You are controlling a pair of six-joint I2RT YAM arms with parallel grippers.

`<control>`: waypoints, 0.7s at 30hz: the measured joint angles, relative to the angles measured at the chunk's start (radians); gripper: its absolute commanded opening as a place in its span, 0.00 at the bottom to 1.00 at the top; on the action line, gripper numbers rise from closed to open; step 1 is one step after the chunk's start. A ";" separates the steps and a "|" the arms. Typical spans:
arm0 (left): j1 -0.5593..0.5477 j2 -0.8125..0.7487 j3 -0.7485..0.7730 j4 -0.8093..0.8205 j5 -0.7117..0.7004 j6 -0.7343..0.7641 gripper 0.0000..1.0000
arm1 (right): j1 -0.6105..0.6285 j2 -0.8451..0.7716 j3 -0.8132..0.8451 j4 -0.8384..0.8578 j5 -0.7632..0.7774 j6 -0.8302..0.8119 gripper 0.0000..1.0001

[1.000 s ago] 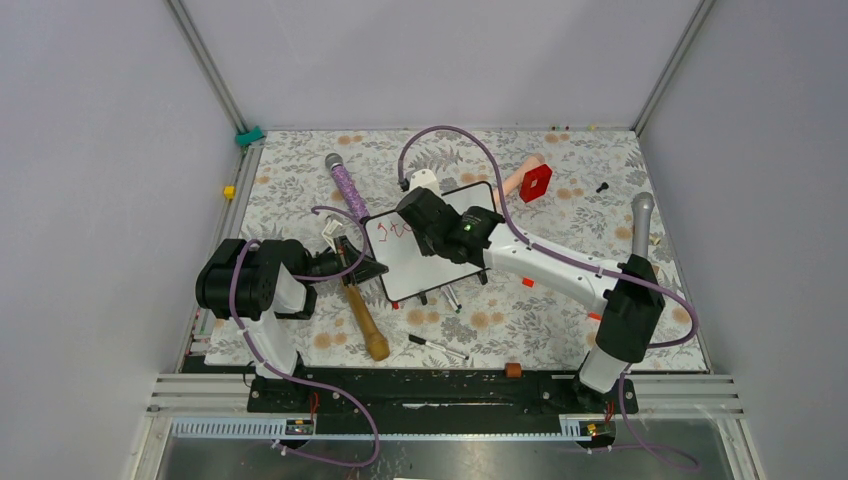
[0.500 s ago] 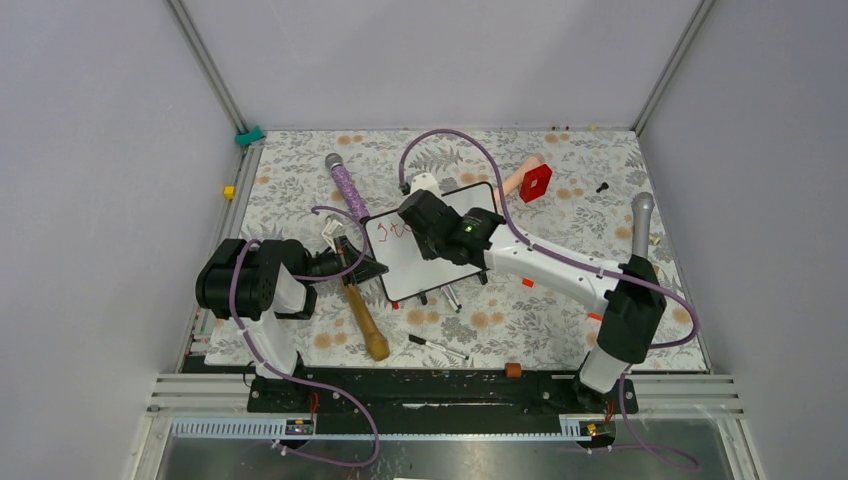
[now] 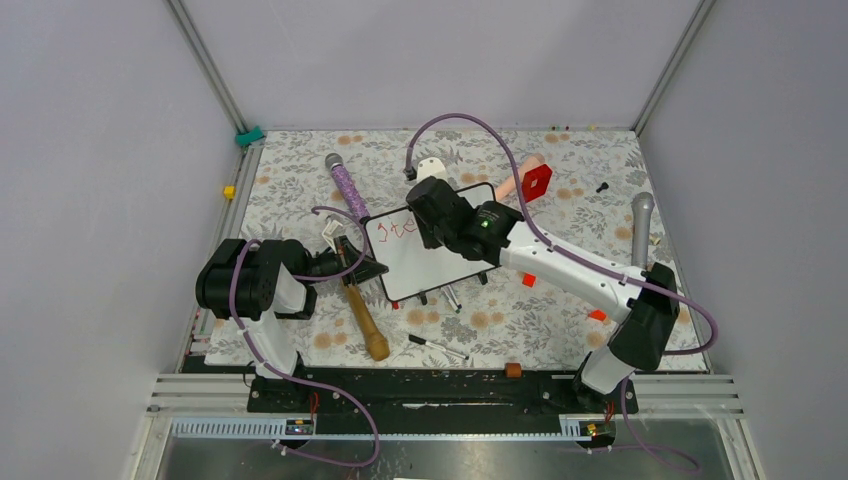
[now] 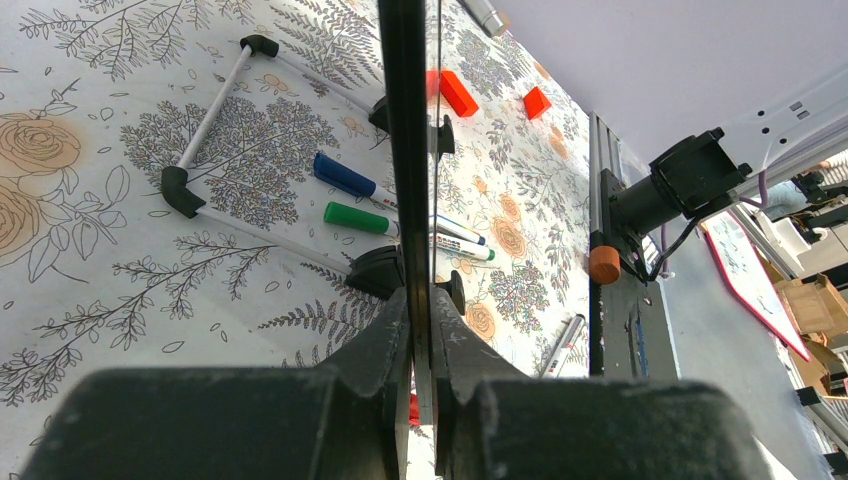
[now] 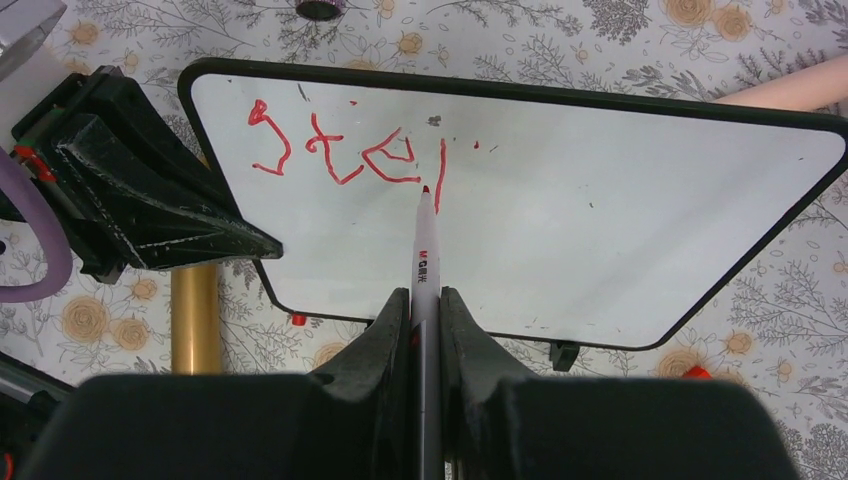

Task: Write a sentence on the whiteboard

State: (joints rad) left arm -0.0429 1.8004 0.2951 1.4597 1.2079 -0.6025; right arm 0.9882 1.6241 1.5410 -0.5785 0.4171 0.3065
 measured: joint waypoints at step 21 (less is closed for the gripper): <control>0.000 0.000 0.000 0.000 0.000 0.000 0.00 | -0.017 0.047 0.033 0.014 0.018 -0.034 0.00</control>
State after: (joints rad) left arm -0.0429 1.8004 0.2951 1.4601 1.2079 -0.6022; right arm 0.9710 1.6711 1.5738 -0.5648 0.4347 0.2722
